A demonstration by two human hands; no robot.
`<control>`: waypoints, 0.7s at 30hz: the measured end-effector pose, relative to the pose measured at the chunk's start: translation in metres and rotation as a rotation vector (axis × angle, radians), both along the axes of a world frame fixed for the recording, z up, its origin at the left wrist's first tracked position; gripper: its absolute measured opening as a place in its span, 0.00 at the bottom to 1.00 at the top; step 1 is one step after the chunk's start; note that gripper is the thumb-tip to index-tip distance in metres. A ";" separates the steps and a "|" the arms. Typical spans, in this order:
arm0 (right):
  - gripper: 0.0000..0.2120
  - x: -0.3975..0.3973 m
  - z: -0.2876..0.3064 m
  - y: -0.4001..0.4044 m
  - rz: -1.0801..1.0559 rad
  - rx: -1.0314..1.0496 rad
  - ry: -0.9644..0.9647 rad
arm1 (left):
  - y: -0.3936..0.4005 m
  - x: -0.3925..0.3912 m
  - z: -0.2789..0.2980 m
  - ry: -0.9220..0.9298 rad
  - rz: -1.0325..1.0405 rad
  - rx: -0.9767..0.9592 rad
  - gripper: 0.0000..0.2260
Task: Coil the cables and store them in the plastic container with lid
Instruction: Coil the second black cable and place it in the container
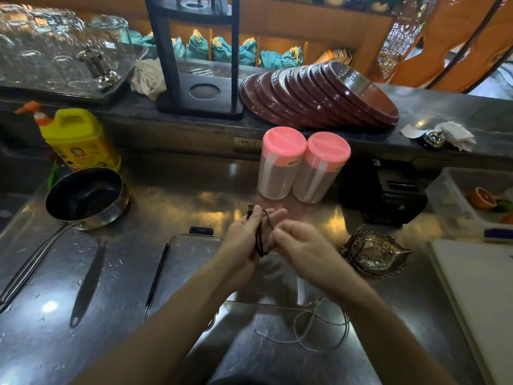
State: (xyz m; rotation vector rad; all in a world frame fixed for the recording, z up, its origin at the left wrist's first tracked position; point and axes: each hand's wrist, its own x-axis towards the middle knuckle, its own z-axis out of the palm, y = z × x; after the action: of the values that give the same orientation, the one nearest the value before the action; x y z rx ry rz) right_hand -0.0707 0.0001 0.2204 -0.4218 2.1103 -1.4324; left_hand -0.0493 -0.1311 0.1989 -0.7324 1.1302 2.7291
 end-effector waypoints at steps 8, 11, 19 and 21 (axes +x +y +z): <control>0.24 0.040 -0.053 0.022 -0.039 -0.133 -0.326 | -0.006 -0.007 0.009 0.077 -0.080 0.177 0.16; 0.26 0.027 -0.072 0.041 0.011 -0.147 -0.527 | -0.008 -0.001 0.011 0.120 -0.205 0.244 0.18; 0.11 -0.052 -0.057 0.064 0.101 -0.021 -0.561 | 0.001 0.024 -0.003 0.117 -0.513 -0.002 0.19; 0.13 -0.064 -0.043 0.059 0.101 0.028 -0.503 | 0.005 0.027 -0.010 0.085 -0.542 -0.158 0.19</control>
State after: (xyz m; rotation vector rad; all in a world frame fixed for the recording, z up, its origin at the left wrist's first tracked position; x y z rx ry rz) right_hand -0.1347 0.0587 0.1778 -0.1333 1.6774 -1.2866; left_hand -0.0219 -0.1259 0.1887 -0.2659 1.3385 2.2506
